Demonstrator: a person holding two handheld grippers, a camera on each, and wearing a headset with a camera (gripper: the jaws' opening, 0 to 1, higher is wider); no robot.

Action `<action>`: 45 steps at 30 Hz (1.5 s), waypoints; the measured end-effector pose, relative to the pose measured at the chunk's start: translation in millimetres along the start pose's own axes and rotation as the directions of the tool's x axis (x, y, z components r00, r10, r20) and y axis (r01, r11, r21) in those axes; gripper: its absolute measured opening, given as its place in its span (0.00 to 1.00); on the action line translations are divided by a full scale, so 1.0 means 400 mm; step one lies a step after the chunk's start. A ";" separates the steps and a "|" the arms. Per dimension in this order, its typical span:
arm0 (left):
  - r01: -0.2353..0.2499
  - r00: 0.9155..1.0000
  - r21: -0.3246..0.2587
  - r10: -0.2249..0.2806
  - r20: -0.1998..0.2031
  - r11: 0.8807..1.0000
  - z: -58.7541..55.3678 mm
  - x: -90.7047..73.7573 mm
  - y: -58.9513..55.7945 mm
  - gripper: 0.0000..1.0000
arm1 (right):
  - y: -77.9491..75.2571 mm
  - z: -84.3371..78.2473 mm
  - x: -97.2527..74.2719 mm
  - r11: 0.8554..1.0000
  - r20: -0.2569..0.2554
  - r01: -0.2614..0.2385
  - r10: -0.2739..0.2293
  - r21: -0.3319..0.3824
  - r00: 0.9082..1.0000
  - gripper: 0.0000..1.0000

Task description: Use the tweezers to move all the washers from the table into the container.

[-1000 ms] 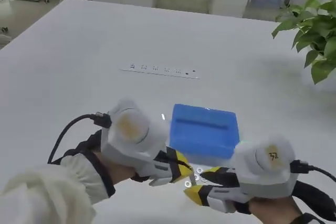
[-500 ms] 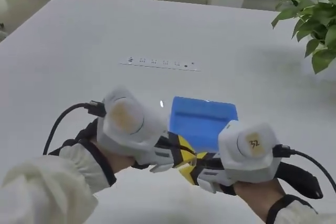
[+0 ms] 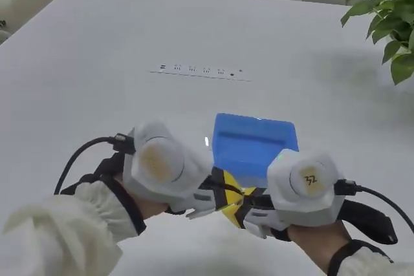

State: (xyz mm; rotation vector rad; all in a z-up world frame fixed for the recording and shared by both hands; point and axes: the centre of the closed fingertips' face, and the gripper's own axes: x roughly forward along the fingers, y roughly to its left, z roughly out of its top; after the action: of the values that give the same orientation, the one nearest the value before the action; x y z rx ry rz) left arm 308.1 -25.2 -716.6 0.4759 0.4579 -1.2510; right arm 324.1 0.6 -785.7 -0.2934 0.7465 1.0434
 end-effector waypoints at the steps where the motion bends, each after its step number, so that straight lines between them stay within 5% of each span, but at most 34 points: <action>1: -0.001 1.000 0.001 0.001 0.000 1.000 0.000 0.000 0.000 0.00 | 0.000 0.001 0.000 1.000 0.000 0.000 0.000 0.000 1.000 0.13; 24: -0.014 0.999 0.021 0.015 -0.031 1.000 -0.013 0.003 0.005 0.00 | -0.014 -0.024 -0.011 0.999 -0.028 -0.008 0.007 -0.036 1.000 0.11; 39: 0.002 0.999 0.035 0.000 -0.053 0.999 -0.006 0.011 0.007 0.00 | -0.009 -0.024 -0.011 0.982 -0.061 -0.014 0.003 -0.190 0.998 0.06; 45: -0.029 0.999 -0.018 0.028 -0.041 0.999 0.012 0.014 0.020 0.00 | -0.012 -0.023 -0.027 0.978 -0.070 -0.014 -0.001 -0.209 0.998 0.04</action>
State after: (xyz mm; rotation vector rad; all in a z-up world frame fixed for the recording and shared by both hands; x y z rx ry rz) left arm 317.7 -30.5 -715.2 0.4911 0.4957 -1.2104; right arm 321.3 -13.8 -785.5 -0.5110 0.7007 1.1244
